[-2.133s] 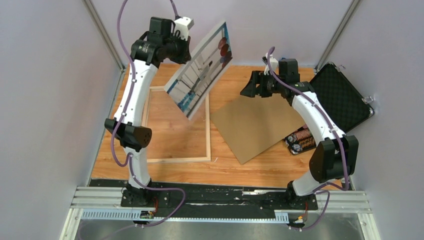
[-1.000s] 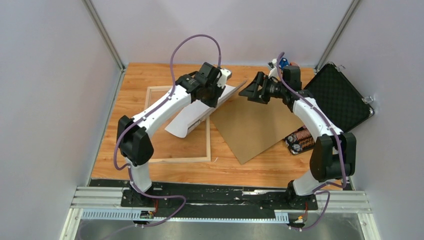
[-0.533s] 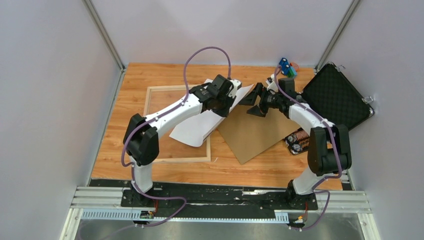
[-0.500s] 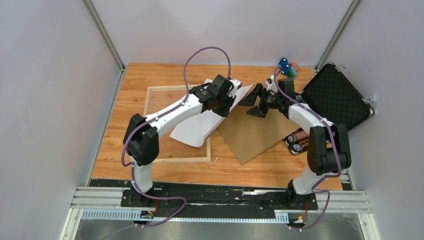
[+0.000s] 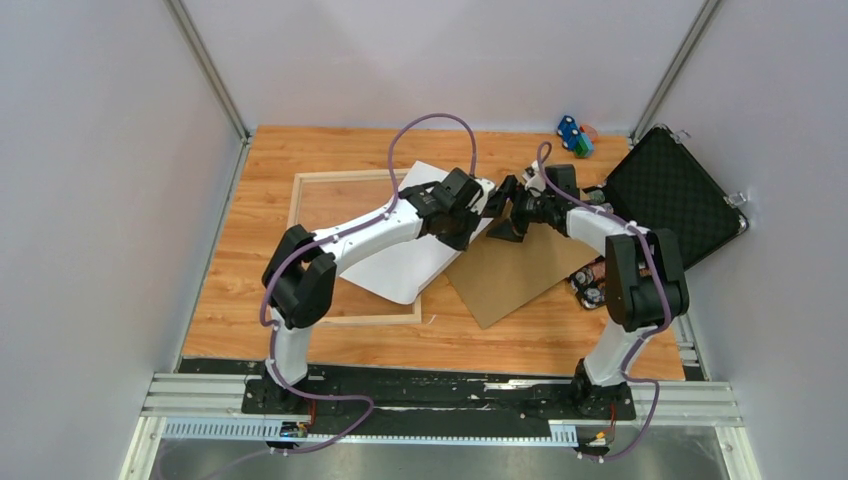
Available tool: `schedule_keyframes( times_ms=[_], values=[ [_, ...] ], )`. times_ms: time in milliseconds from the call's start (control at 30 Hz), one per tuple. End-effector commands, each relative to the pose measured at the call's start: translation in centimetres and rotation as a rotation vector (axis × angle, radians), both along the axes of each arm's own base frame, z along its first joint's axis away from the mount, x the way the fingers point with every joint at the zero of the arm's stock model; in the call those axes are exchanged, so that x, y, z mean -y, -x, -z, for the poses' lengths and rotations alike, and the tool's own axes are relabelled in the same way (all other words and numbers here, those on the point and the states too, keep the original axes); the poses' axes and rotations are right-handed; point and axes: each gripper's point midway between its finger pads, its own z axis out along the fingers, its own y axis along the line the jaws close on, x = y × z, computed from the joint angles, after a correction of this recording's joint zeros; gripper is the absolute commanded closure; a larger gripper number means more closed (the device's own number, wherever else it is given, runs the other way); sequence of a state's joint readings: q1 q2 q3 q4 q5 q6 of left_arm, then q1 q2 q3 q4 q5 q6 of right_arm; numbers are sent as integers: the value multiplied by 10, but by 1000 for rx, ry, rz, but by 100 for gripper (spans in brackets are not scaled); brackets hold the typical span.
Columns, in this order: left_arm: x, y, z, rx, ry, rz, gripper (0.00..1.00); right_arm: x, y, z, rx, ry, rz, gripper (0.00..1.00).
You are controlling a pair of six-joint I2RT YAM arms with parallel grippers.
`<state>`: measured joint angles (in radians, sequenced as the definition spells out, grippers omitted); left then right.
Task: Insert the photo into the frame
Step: Turn over the photo from the photo frame.
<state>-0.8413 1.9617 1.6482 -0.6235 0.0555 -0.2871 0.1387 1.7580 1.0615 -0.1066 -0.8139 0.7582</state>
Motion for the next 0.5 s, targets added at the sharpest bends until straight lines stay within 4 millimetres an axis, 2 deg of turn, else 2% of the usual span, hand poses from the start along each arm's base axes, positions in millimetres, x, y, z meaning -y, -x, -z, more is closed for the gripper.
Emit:
schedule_keyframes(
  times_ms=[0,167,400,467],
  values=[
    [16,0,-6,7,41,5,100,-11,-6,0,15,-20,-22,23],
    [21,3,-3,-5,42,17,99,-19,-4,8,-5,-22,-45,32],
    [27,8,3,-38,48,37,77,-19,-3,20,-33,-15,-38,44],
    [29,10,4,-46,49,40,66,-19,-3,23,-36,-11,-36,47]
  ],
)
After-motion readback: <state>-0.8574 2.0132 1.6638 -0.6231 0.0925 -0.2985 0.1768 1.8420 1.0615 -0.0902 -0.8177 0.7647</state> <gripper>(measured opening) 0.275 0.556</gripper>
